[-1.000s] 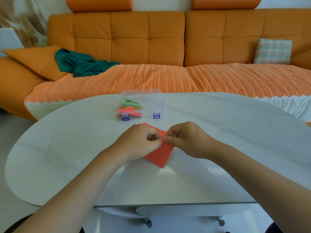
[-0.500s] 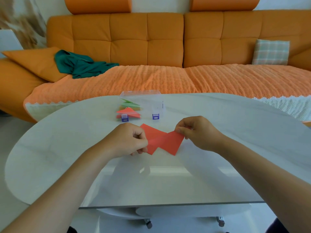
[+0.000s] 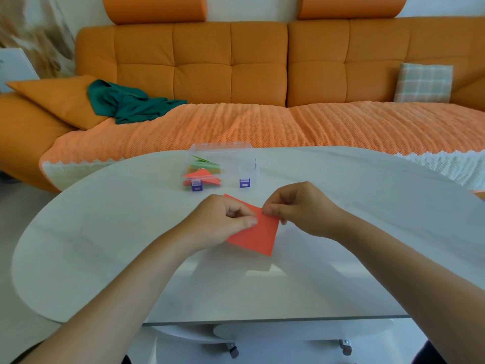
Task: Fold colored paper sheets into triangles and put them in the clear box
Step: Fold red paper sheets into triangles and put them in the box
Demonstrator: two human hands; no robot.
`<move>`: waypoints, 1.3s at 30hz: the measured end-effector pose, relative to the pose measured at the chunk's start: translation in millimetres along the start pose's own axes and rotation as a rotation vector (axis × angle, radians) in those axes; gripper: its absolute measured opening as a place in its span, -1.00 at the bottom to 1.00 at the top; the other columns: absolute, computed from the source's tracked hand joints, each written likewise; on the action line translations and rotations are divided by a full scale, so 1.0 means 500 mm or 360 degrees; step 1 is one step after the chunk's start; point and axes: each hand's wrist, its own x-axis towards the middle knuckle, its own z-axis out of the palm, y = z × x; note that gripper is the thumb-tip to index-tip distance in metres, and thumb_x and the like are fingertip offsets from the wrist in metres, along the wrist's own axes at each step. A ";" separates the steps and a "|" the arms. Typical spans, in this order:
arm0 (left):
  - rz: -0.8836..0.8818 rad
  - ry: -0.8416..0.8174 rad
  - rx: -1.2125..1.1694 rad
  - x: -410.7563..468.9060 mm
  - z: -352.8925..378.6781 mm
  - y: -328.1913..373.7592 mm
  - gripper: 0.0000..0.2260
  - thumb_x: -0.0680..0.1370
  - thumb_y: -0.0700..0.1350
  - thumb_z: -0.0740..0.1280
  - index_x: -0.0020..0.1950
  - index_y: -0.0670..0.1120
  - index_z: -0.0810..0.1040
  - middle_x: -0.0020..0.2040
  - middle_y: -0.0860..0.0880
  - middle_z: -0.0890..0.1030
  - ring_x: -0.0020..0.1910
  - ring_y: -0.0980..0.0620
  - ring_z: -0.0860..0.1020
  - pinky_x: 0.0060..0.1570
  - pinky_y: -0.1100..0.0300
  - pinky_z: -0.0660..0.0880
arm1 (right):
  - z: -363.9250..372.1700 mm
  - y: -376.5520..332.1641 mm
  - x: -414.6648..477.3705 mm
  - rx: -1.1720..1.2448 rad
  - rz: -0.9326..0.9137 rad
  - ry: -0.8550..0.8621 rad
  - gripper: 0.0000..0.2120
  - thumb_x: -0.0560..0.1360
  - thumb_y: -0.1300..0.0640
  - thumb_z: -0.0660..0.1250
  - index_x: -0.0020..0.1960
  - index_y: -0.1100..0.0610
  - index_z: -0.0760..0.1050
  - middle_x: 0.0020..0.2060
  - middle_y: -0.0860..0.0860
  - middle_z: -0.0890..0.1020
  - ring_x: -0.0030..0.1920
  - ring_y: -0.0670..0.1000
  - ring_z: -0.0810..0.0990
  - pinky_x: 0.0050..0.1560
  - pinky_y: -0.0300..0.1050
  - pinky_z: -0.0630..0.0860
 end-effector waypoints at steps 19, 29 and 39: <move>-0.0246 0.0204 -0.0502 0.008 0.017 0.004 -0.91 0.61 -0.16 0.36 -0.01 -0.11 0.66 -0.22 -0.10 0.72 -0.36 0.00 0.65 -0.42 0.26 0.52 | 0.018 -0.001 -0.007 -0.0027 -0.0171 0.0238 -0.70 0.56 0.33 0.27 0.10 -0.06 0.49 -0.15 -0.18 0.66 -0.18 -0.09 0.62 -0.13 -0.24 0.52; -0.0353 0.0181 -0.0809 0.009 0.023 0.001 -0.85 0.62 -0.10 0.34 0.08 -0.14 0.64 -0.08 -0.15 0.73 -0.10 -0.11 0.72 -0.05 0.04 0.61 | 0.036 0.011 -0.018 -0.0329 -0.0491 0.0236 -0.85 0.43 0.12 0.55 -0.03 -0.03 0.66 0.10 -0.12 0.58 0.04 -0.20 0.55 0.00 -0.45 0.37; -0.0174 0.0062 -0.0697 0.007 0.014 0.004 -0.84 0.58 -0.19 0.37 0.14 -0.06 0.65 -0.05 -0.02 0.74 -0.08 0.02 0.71 -0.14 0.17 0.60 | 0.026 -0.005 -0.009 0.0278 0.0050 0.0288 -0.86 0.50 0.06 0.48 -0.16 0.13 0.68 -0.33 -0.04 0.68 -0.32 -0.14 0.58 -0.27 -0.34 0.47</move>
